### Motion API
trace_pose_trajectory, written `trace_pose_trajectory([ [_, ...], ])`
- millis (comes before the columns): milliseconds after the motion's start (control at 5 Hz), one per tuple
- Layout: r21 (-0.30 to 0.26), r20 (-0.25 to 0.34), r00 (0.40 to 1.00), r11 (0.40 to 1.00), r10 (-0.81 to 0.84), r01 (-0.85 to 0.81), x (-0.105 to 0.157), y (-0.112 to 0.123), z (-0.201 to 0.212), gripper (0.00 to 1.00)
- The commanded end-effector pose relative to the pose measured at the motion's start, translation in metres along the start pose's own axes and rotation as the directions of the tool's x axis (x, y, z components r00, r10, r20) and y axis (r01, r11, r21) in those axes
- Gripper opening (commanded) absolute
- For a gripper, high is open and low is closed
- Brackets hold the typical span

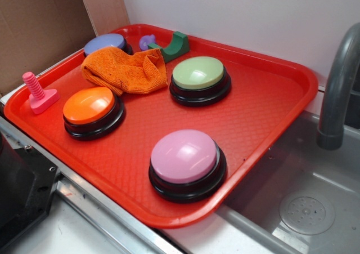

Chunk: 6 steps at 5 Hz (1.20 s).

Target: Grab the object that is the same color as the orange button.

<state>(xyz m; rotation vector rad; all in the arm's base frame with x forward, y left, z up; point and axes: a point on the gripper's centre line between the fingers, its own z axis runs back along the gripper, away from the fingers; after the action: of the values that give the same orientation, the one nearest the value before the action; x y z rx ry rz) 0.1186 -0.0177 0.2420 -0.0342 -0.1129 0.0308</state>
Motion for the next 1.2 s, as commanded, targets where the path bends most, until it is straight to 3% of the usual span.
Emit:
trace_pose_trajectory([
  [0, 0.0, 0.0, 1.0, 1.0, 0.0, 0.0, 0.0, 0.0, 0.0, 1.0],
  [200, -0.099, 0.015, 0.996, 0.991, 0.09, -0.088, 0.006, 0.024, -0.006, 1.0],
  [400, -0.096, 0.069, 0.978, 0.978, 0.195, -0.188, 0.012, 0.042, -0.016, 1.0],
  [600, -0.057, 0.064, 0.947, 0.949, 0.315, -0.311, 0.027, 0.059, -0.035, 1.0],
  [1000, -0.081, 0.203, 0.803, 0.826, 0.561, -0.557, 0.067, 0.08, -0.086, 1.0],
])
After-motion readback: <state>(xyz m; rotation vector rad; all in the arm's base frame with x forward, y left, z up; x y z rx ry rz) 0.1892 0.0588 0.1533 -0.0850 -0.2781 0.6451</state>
